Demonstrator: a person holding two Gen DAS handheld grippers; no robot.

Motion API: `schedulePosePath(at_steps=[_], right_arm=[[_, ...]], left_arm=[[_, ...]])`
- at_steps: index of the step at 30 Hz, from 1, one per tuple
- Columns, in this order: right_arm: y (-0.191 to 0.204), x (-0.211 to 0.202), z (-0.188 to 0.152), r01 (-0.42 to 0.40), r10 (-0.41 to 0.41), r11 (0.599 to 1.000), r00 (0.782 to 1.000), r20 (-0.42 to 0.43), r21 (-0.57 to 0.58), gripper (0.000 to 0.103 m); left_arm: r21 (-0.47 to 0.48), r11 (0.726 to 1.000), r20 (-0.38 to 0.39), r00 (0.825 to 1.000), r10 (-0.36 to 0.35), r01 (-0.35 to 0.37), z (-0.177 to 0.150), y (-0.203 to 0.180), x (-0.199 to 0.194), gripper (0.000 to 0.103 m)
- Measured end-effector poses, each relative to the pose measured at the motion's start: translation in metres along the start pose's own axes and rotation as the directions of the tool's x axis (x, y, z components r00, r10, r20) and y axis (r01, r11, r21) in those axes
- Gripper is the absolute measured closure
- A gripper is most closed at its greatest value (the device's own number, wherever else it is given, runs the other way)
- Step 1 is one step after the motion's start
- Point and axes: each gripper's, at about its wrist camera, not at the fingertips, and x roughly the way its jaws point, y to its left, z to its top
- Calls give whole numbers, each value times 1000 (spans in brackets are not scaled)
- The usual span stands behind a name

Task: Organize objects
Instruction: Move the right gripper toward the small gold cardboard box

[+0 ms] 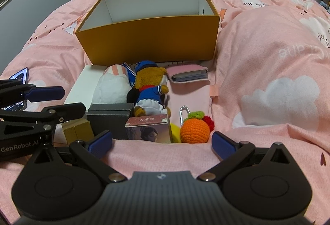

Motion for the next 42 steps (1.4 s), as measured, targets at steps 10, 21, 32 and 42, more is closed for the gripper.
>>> schedulePosePath(at_steps=[10,21,32,42], right_arm=[[-1,0,1,0,0,1000,1000,-1,0,1],[0,2,-1,-5,5,1000,1000,-5,2,1],[-1,1,1,-9,9,1000,1000,-8,3,1],[4,-5,13,-59,60,997,998,8,-58,16]], left_arm=[[2,1000,0,1000,0,0,0,0,0,45],[4,1000,0,1000,-1,1,0,-1,0,45],[-51,999,36,999,-13,15,1,23,-13,45],[-69,992,-46,993,-111,108,3,44,-21,41]])
